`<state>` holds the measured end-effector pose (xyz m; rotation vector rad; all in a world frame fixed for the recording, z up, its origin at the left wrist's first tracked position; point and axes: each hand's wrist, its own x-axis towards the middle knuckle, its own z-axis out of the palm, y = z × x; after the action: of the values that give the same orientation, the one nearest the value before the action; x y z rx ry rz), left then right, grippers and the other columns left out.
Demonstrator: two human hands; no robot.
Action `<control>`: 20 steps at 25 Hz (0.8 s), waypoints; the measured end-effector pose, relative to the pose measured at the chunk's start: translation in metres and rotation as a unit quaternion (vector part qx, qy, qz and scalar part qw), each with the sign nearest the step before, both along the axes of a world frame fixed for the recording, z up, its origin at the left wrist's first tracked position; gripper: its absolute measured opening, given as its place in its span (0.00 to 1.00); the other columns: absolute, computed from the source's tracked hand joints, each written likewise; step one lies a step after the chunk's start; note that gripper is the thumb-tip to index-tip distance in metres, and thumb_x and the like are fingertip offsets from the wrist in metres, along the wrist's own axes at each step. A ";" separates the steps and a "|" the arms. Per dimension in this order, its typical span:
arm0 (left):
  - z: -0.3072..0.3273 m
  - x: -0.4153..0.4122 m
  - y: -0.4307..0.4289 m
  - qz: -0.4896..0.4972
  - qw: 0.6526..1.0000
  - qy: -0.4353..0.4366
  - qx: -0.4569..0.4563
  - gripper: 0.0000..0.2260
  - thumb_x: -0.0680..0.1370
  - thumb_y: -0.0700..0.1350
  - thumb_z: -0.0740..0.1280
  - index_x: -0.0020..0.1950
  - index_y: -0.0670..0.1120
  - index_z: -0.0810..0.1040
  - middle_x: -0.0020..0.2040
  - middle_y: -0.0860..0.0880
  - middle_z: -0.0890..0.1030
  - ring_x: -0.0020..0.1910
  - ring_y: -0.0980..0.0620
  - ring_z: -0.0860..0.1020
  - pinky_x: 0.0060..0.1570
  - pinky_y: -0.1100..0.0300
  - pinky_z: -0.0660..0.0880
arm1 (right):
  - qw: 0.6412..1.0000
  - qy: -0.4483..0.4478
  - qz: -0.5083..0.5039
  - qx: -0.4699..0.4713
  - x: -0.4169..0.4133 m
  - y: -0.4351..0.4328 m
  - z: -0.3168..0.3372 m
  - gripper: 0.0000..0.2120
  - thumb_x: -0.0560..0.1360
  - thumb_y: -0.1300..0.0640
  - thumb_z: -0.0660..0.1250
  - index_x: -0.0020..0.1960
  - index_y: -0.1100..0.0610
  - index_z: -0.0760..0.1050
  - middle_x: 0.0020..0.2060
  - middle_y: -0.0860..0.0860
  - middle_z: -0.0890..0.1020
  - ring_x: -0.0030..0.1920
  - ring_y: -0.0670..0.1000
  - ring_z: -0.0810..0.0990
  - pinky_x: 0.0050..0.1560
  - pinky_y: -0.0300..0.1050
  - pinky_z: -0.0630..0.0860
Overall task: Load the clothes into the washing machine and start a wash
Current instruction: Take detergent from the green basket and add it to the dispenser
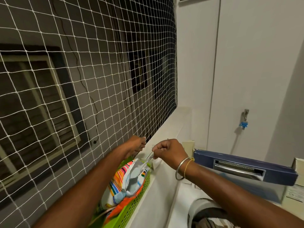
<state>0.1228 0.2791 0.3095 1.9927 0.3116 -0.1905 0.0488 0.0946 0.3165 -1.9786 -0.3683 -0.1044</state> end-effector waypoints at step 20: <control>-0.014 0.046 0.016 -0.022 1.000 0.015 -0.012 0.19 0.83 0.49 0.59 0.65 0.36 0.75 0.67 0.35 0.75 0.70 0.35 0.70 0.70 0.44 0.66 | 1.000 0.007 0.011 0.017 0.062 -0.044 0.048 0.06 0.73 0.64 0.69 0.43 0.62 0.84 0.37 0.54 0.86 0.33 0.37 0.81 0.34 0.24 0.71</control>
<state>0.1687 0.2947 0.2951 1.9751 0.2821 -0.2510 0.1104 0.0507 0.3641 -1.9397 -0.3767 -0.0826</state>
